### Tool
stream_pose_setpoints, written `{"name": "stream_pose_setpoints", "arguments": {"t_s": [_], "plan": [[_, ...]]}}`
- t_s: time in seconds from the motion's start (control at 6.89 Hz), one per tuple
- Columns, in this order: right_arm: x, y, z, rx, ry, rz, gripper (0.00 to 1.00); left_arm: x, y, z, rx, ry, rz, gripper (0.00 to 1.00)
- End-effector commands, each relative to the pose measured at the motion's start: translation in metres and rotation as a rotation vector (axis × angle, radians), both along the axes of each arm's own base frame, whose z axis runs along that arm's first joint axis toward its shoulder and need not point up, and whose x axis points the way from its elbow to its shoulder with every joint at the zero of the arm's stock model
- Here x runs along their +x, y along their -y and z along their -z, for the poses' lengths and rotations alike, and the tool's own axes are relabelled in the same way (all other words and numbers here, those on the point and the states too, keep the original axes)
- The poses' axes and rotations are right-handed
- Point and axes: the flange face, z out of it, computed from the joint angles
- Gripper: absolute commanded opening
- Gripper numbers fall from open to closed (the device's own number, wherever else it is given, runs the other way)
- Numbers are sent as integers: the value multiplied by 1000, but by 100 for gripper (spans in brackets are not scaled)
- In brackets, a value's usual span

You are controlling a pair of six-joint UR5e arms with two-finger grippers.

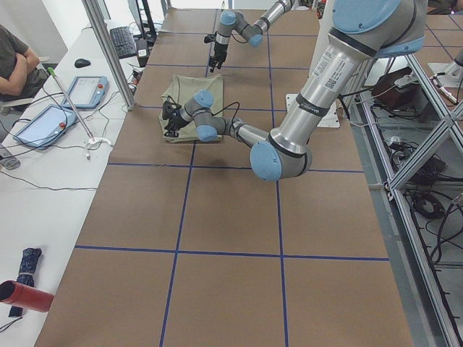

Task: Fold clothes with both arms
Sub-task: 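Move the right gripper to the folded shirt's near corner and grasp it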

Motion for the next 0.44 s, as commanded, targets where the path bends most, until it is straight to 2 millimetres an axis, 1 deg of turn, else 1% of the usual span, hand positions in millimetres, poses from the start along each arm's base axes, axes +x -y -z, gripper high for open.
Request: {"name": "stream_pose_setpoints", "arguments": {"t_s": [0.0, 0.15, 0.29], "plan": [[-24, -18, -1, -4, -9, 1, 79, 0, 0, -1, -1, 1, 0, 43], [-30, -20, -4, -1, -19, 1, 71, 0, 0, -1, -1, 1, 0, 43], [-29, -20, -5, -3, -20, 0, 36, 0, 0, -1, -1, 1, 0, 43]]}}
